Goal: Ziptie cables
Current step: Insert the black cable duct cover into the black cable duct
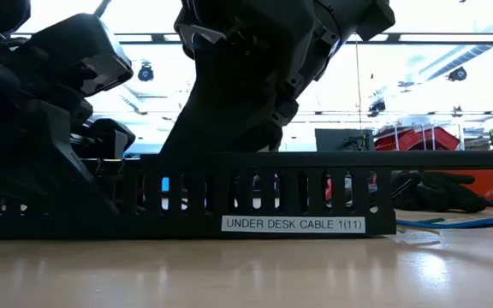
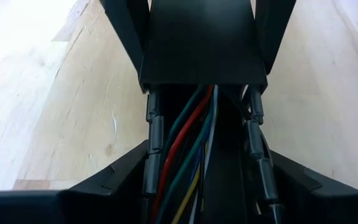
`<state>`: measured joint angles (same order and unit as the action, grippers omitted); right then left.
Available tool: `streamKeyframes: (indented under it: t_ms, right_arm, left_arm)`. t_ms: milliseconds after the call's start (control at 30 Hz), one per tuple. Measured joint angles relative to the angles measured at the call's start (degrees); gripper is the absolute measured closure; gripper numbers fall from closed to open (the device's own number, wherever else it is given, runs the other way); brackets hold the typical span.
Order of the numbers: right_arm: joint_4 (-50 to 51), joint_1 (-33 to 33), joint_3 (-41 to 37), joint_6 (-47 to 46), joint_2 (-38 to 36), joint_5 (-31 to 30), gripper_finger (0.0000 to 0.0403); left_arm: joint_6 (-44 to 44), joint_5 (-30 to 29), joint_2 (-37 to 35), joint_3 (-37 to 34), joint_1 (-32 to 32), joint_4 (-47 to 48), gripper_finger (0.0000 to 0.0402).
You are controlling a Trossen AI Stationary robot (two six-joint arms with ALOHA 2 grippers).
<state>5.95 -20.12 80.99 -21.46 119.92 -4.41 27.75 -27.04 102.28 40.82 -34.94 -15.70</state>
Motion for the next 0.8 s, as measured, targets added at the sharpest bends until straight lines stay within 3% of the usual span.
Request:
streamKeyframes:
  t_ms: [467, 800]
  right_arm:
    - [-1.5, 0.7, 0.0, -0.4, 0.6, 0.5, 0.0180]
    - [-1.1, 1.1, 5.1, 0.4, 4.4, 2.3, 0.0172]
  left_arm:
    - [-0.7, -0.5, 0.1, 0.0, 0.5, -1.3, 0.0180]
    - [-0.9, -0.4, 0.1, 0.0, 0.7, -1.9, 0.0181]
